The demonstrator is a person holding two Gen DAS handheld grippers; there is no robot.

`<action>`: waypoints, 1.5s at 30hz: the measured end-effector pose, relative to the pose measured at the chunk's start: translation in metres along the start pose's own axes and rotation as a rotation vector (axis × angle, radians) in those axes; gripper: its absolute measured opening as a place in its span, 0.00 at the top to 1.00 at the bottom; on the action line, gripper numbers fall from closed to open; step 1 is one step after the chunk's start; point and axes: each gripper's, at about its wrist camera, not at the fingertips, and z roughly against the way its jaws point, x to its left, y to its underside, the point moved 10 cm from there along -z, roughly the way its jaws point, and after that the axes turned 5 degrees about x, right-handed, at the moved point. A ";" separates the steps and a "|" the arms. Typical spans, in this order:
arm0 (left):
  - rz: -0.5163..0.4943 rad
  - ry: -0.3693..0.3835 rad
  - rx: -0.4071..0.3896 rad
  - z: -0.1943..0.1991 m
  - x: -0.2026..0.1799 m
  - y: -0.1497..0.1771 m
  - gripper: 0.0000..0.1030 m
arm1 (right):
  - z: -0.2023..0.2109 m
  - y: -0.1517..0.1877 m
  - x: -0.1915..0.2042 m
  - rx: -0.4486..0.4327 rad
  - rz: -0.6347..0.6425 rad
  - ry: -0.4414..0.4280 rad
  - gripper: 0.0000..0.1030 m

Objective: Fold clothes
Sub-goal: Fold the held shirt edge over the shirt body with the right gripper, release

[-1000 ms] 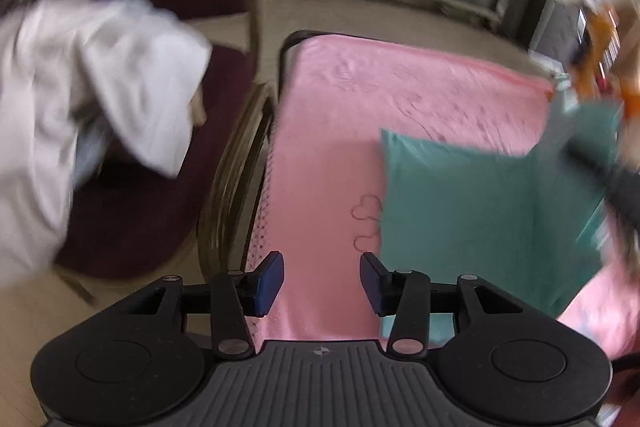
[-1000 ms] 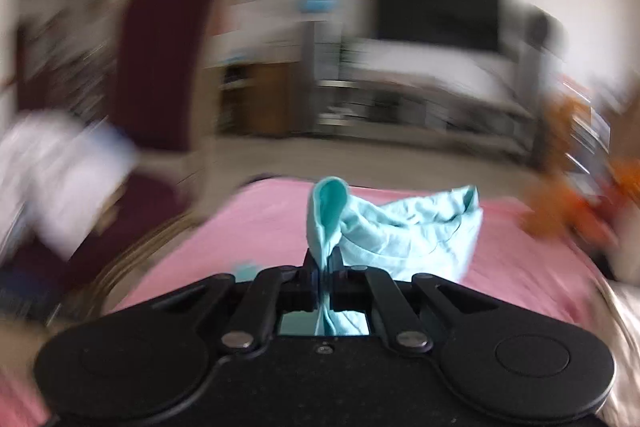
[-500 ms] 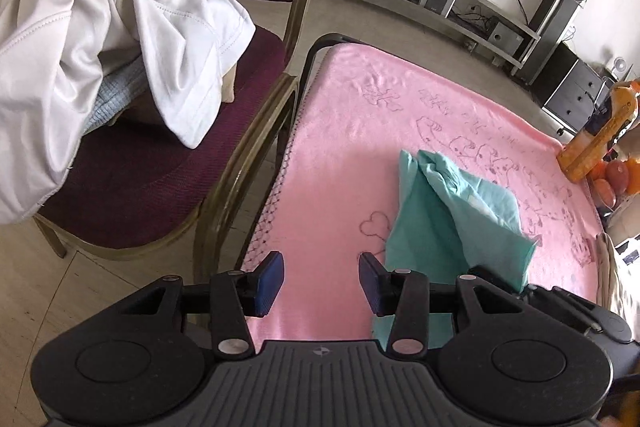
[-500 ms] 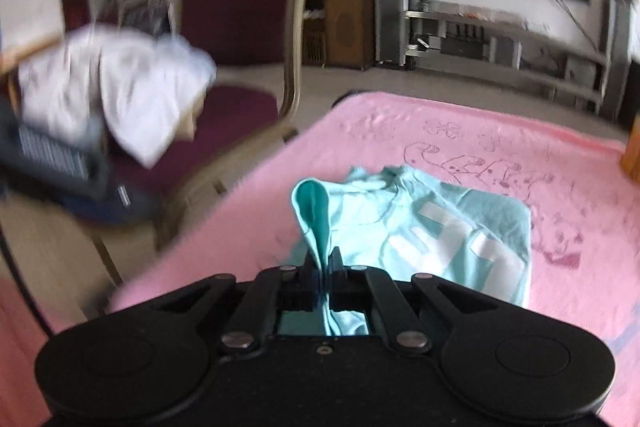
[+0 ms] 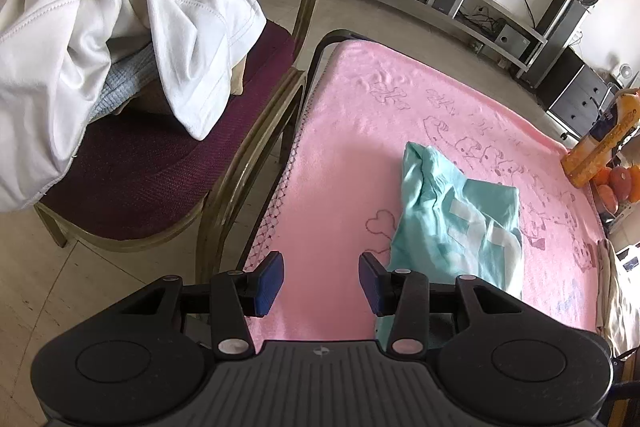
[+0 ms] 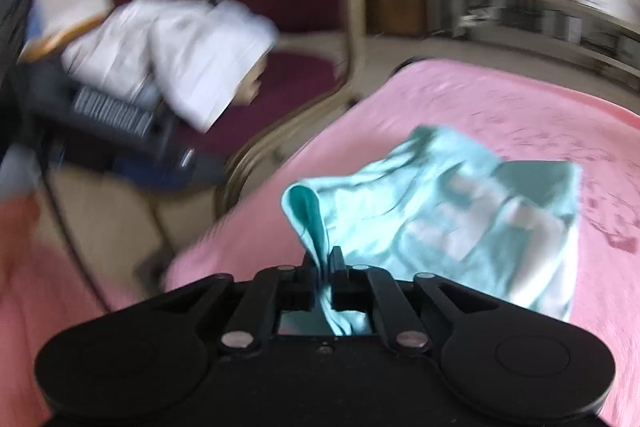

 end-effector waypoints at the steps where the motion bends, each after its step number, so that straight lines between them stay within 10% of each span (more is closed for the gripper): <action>1: 0.002 -0.002 0.002 0.000 0.000 0.000 0.58 | 0.002 0.004 0.002 0.029 0.013 -0.038 0.86; 6: -0.004 -0.002 0.014 -0.002 -0.002 0.002 0.59 | 0.036 0.006 -0.032 0.046 -0.143 -0.118 0.76; 12: -0.227 0.084 0.006 -0.012 -0.060 0.011 0.64 | 0.064 0.019 -0.108 0.034 -0.420 0.042 0.77; 18: -0.425 0.061 0.118 -0.052 -0.110 0.038 0.66 | 0.042 0.036 -0.107 0.084 -0.385 0.105 0.82; 22: -0.421 -0.137 0.208 -0.069 -0.080 0.049 0.60 | 0.026 0.056 -0.099 0.203 -0.239 0.179 0.84; 27: -0.387 -0.206 0.164 -0.055 -0.061 0.047 0.61 | 0.041 0.067 -0.104 0.277 -0.199 0.242 0.85; 35: -0.346 0.046 0.014 -0.021 -0.100 0.017 0.72 | 0.068 0.031 -0.131 0.111 -0.411 0.143 0.85; 41: -0.413 -0.001 0.166 -0.083 -0.127 0.026 0.71 | 0.021 0.007 -0.143 0.100 -0.570 -0.019 0.85; 45: -0.475 -0.109 0.213 -0.092 -0.113 0.031 0.66 | -0.005 0.027 -0.150 0.214 -0.535 0.095 0.93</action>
